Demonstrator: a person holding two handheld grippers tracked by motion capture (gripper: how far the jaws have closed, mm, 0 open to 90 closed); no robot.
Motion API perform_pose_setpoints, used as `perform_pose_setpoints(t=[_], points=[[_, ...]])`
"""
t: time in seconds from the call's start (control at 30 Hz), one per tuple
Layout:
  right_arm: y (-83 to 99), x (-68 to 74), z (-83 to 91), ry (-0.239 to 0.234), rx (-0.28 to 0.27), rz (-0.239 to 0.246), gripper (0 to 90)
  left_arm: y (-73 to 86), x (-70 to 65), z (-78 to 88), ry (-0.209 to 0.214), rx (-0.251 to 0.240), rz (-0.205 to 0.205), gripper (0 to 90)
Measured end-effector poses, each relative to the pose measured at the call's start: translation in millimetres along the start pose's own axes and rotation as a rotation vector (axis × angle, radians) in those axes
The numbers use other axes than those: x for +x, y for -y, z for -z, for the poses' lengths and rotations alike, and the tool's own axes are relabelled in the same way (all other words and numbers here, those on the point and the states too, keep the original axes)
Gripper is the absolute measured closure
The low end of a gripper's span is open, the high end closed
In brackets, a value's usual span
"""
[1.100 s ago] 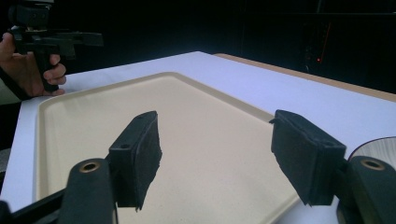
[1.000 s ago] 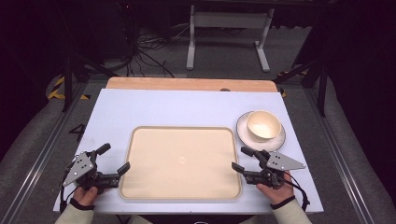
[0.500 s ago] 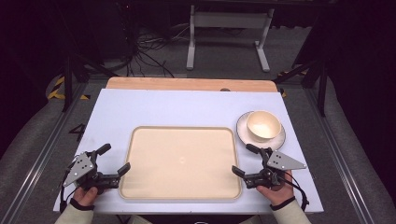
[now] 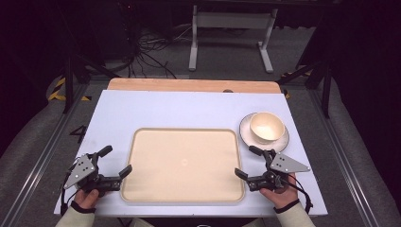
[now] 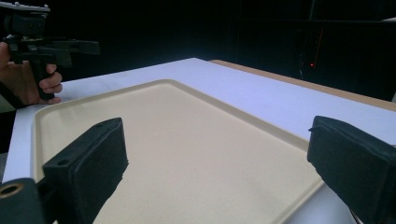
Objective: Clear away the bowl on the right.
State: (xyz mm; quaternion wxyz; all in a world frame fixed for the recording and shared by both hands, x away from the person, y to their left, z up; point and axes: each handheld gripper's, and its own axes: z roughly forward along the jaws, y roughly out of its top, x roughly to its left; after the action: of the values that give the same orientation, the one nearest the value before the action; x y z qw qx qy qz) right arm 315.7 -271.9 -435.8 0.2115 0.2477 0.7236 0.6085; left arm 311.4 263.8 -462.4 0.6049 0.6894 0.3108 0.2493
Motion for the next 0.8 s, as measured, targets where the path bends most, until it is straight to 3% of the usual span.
perform_pose_setpoints(t=[0.57,0.8], points=[[-5.2,-6.1,4.3,0.023,-0.011,0.005,6.0,-0.1,0.5,-0.1,0.003,0.006,0.003,0.2],[-15.4,-13.0,8.6,0.032,-0.01,0.004,6.5,-0.2,0.5,-0.3,0.001,0.007,0.004,0.2]])
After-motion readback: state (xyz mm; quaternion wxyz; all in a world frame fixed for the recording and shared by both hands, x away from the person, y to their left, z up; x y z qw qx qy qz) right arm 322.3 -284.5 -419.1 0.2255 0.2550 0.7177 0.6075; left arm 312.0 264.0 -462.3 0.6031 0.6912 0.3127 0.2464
